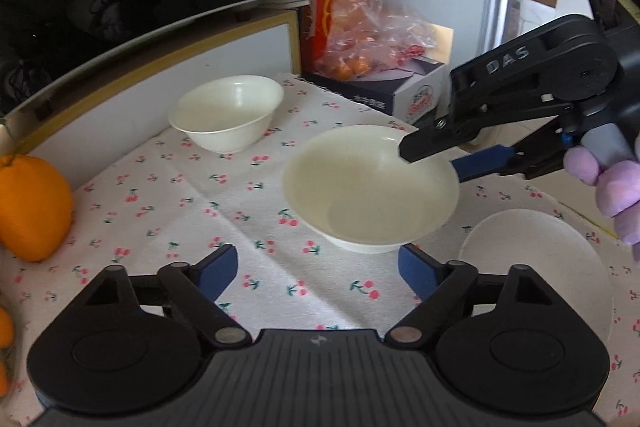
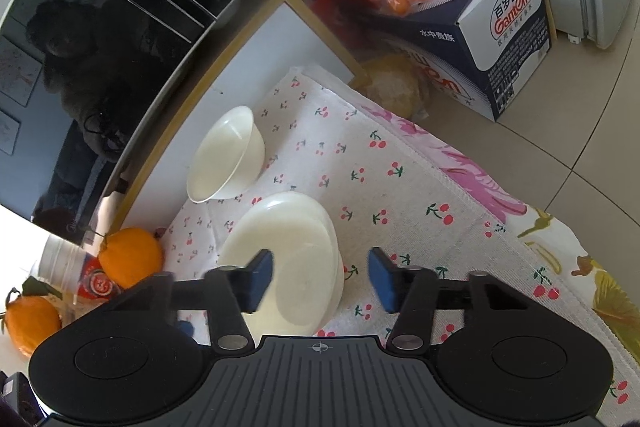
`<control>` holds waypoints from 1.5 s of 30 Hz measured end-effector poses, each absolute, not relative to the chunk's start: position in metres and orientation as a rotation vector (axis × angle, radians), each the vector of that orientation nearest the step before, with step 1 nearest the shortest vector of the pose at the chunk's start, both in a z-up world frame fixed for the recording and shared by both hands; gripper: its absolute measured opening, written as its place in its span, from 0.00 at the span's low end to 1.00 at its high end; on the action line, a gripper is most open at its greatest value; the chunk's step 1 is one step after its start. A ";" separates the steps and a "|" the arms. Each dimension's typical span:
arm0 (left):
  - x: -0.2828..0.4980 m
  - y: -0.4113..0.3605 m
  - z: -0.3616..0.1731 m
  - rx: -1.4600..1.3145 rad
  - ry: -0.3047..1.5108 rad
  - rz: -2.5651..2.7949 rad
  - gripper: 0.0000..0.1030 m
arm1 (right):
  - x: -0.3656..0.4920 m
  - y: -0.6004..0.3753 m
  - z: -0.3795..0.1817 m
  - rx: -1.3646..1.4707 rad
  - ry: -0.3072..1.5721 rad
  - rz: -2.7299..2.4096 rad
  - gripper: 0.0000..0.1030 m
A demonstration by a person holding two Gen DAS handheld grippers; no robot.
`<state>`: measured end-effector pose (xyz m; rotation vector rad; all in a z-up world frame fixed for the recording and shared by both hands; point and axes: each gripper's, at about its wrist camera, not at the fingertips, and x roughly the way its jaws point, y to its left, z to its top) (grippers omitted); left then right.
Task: Organize plates and bowls
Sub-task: 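Move the right gripper to the large cream bowl rim and close, then lift the cream bowl and carry it over the white bowl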
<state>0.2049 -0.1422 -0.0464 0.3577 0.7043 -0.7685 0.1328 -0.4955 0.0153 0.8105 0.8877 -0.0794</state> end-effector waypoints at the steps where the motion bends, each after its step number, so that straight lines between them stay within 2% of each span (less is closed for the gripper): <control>1: 0.205 -0.143 -0.047 0.352 0.706 -0.781 0.77 | 0.133 -0.495 0.015 0.808 0.889 -0.078 0.30; 5: 0.204 -0.145 -0.047 0.330 0.707 -0.821 0.71 | 0.135 -0.492 0.013 0.795 0.897 -0.071 0.17; 10: 0.203 -0.151 -0.048 0.318 0.706 -0.840 0.65 | 0.136 -0.488 0.014 0.782 0.905 -0.055 0.12; 16: 0.204 -0.155 -0.049 0.310 0.703 -0.841 0.60 | 0.136 -0.482 0.018 0.743 0.908 -0.039 0.11; 45: 0.189 -0.145 -0.026 0.338 0.623 -0.809 0.62 | 0.124 -0.470 0.053 0.685 0.861 0.016 0.11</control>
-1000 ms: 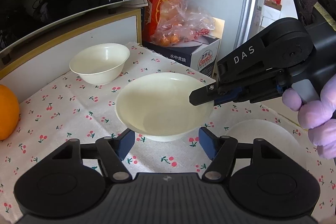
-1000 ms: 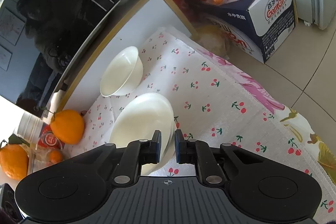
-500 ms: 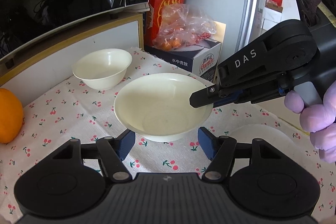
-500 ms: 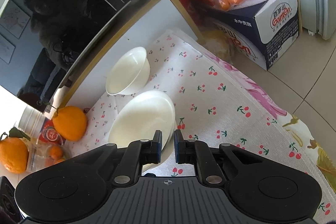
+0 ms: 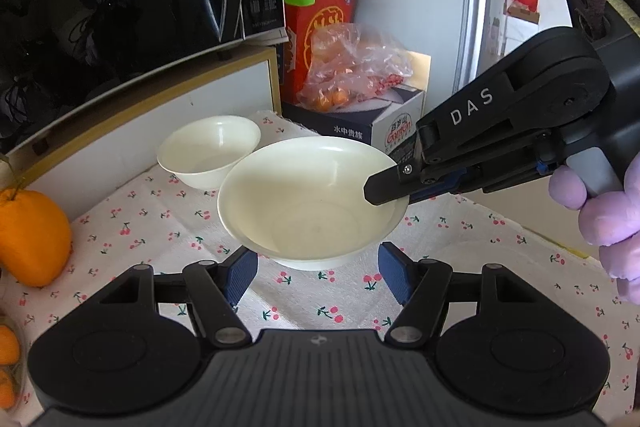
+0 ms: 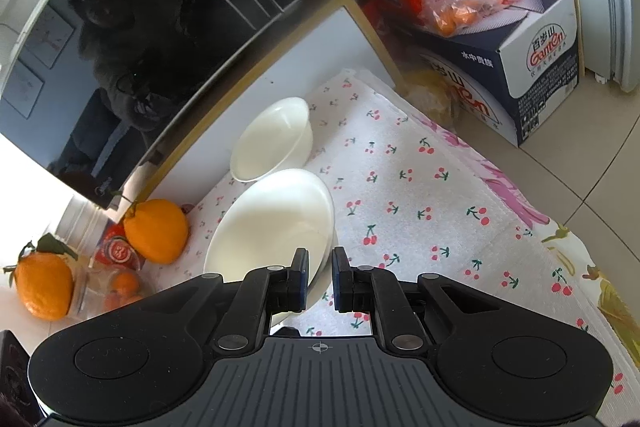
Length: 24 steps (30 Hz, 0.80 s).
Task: Organize plates and bowls
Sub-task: 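Lift the cream bowl and carry it over the white bowl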
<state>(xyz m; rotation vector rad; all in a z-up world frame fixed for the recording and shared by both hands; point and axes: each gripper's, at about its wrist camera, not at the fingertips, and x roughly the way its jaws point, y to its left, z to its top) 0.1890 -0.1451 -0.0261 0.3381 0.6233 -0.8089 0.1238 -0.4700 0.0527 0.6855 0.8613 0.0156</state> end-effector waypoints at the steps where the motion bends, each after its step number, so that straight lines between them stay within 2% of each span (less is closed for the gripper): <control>1: 0.188 -0.144 -0.024 0.331 0.621 -0.808 0.63 | 0.123 -0.469 0.055 0.683 0.860 0.020 0.11; 18: 0.164 -0.139 -0.009 0.349 0.539 -0.793 0.72 | 0.097 -0.465 0.089 0.654 0.858 0.077 0.11; 24: 0.154 -0.139 -0.003 0.345 0.504 -0.792 0.81 | 0.089 -0.471 0.096 0.684 0.872 0.096 0.11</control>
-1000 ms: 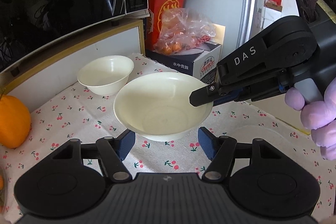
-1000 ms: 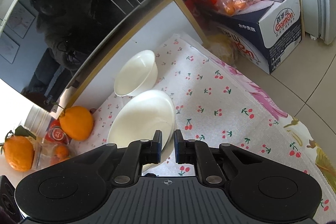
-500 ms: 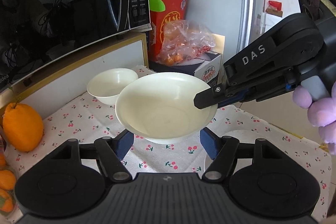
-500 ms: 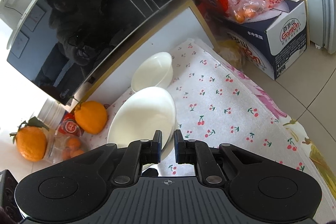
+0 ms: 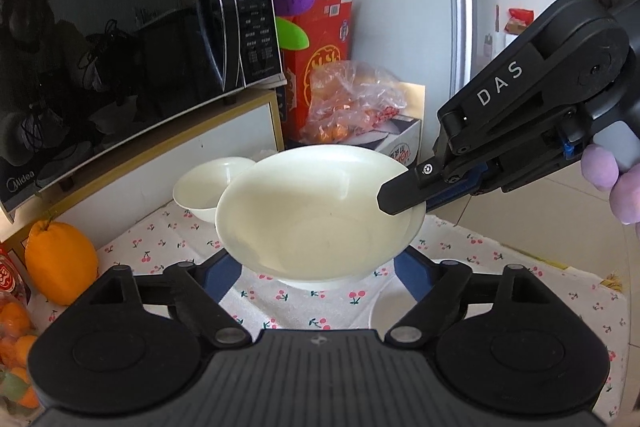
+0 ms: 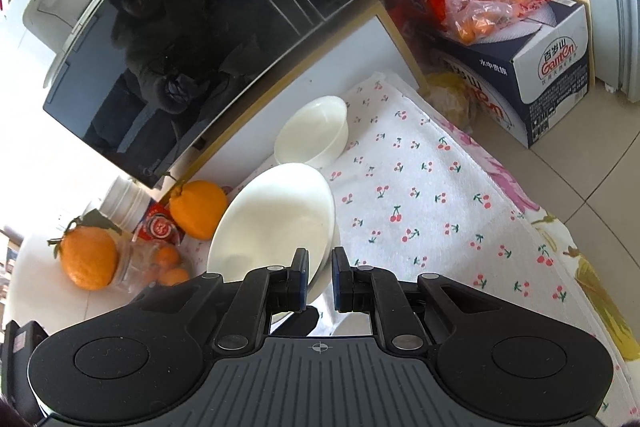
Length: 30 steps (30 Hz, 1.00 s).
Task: Organize plates and bowls
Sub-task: 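Lift the cream bowl and carry it over the white bowl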
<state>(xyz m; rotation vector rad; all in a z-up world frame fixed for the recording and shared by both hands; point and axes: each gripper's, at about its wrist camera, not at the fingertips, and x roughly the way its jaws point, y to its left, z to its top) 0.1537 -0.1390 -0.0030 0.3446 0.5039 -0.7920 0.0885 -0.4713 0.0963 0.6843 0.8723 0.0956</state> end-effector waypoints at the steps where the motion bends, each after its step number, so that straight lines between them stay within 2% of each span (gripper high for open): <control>1: 0.153 -0.139 -0.002 0.338 0.498 -0.794 0.84 | 0.087 -0.472 0.098 0.686 0.874 0.099 0.11; 10: 0.139 -0.141 -0.002 0.341 0.465 -0.807 0.93 | 0.074 -0.475 0.106 0.654 0.915 0.125 0.10; 30: 0.107 -0.153 -0.013 0.410 0.504 -0.816 0.99 | 0.047 -0.483 0.102 0.588 1.040 0.134 0.11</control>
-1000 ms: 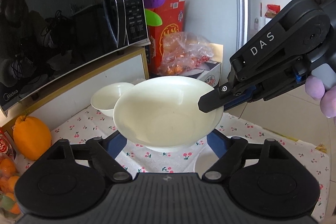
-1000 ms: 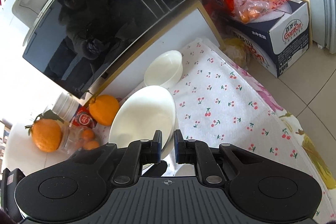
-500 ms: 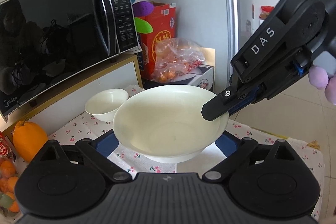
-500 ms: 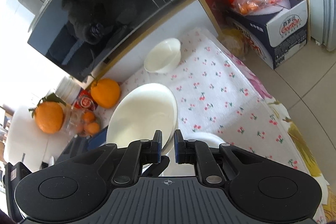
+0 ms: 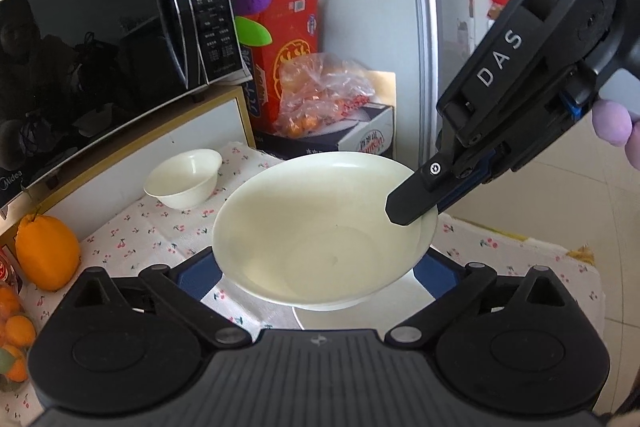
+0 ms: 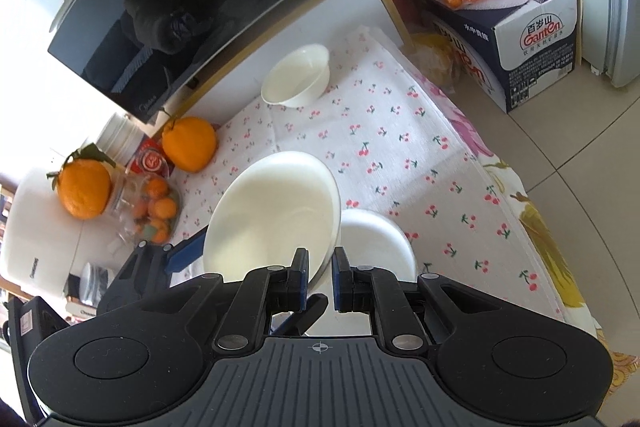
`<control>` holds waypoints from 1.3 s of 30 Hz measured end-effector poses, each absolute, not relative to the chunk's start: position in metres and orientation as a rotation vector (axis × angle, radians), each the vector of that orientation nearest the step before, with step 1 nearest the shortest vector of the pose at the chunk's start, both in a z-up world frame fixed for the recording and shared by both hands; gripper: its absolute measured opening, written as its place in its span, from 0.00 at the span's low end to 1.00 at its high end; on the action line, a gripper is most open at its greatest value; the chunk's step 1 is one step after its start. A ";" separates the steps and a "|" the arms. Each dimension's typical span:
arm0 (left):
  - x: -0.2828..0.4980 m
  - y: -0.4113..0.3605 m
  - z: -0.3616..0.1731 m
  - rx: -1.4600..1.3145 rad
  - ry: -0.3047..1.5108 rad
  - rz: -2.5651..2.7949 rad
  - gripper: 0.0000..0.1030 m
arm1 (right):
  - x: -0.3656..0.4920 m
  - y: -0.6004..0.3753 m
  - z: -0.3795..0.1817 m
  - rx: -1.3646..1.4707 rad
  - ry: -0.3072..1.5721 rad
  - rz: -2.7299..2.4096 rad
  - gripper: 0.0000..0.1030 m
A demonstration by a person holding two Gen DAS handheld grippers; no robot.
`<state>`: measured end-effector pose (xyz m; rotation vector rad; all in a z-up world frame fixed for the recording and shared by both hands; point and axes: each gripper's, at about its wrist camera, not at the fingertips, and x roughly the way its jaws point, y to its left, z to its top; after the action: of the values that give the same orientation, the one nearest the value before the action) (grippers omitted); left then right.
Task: Organize plates and bowls
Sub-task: 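Lift the cream bowl and carry it over the white bowl, then lower the cream bowl into the white bowl and open the right gripper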
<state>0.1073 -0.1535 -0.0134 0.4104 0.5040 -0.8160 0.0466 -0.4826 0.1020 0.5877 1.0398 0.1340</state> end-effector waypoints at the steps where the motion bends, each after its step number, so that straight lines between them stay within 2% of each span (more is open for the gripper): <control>1: 0.106 -0.154 -0.014 0.417 0.508 -0.816 0.99 | 0.046 -0.483 0.101 0.586 1.045 0.134 0.11; 31: 0.098 -0.170 -0.028 0.535 0.700 -0.810 0.99 | 0.045 -0.475 0.078 0.452 1.193 0.068 0.12; 39: 0.097 -0.174 -0.031 0.575 0.705 -0.803 0.99 | 0.047 -0.474 0.078 0.425 1.203 0.050 0.17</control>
<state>0.0972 -0.1737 -0.0308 0.5750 0.7049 -0.8026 0.0465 -0.4737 0.0775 0.4245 1.2033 0.0498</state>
